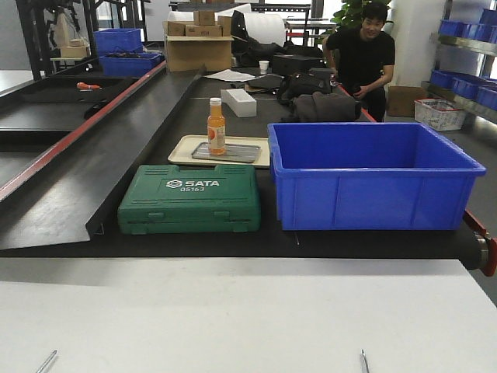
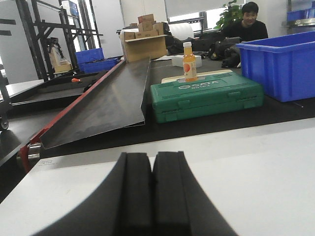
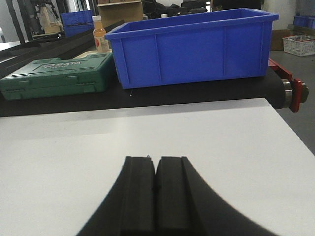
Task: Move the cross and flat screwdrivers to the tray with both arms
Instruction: 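Lower both grippers toward the two black-and-green screwdrivers on the table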
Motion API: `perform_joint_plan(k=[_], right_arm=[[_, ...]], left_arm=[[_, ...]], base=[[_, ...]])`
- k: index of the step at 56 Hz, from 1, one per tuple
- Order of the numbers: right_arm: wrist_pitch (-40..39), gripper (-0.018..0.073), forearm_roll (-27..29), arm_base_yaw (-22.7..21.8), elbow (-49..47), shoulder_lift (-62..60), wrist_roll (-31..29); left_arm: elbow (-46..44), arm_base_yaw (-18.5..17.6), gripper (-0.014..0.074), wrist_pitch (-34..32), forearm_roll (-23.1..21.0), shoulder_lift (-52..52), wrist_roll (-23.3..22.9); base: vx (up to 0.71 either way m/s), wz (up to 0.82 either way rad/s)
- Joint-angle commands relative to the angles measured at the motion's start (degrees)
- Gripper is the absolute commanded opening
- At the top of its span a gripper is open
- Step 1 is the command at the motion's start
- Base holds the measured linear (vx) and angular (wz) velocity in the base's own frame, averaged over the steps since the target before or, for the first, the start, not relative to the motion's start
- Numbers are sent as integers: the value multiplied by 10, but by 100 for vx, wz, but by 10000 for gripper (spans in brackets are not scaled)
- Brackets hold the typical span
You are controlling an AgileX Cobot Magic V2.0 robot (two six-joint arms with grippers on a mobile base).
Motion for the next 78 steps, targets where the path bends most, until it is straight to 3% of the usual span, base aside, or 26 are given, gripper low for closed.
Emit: perform_joint_plan(k=[1,29,37,46,50,54,60,69,78], right_arm=[[-47,-8,-5,-2,4,-3,-4],[-52,-8,-4,-2,4,-3,-4],[-91,-8,-4,-2,4,-3,-4],[-173,-8,-4,-2,-6,-3,-4],[-183,-8,-4,-2,-41,-1,-4],[-158,-8,-4,-2,-110,18,-22],[-95,-8,-5,-2,-243,94,-69],[-20,-8,-5,-2,-404,260,-124],[15,-8,8,-2,-472,397,-111]], left_arm=[[-17,-2,0,-47,-1,-7,0],[-17,-2,0,-47,-1,-7,0],[-17,-2,0,-50,-1,-7,0],[-22,-2,0,-163,-3,-7,-4],[-36,-2,0,-210,-12,-7,-40],[-95,-2,0,-173,-21,-5,-63],[-210,-2,0,-41,-20,35,-63],[-376,-2,0,116,-20,193,-61],[-461,-2,0,175,-20,337,-57]], base=[[0,0],[0,0],[0,0],[0,0],[0,0],[0,0],[0,0],[0,0],[0,0]])
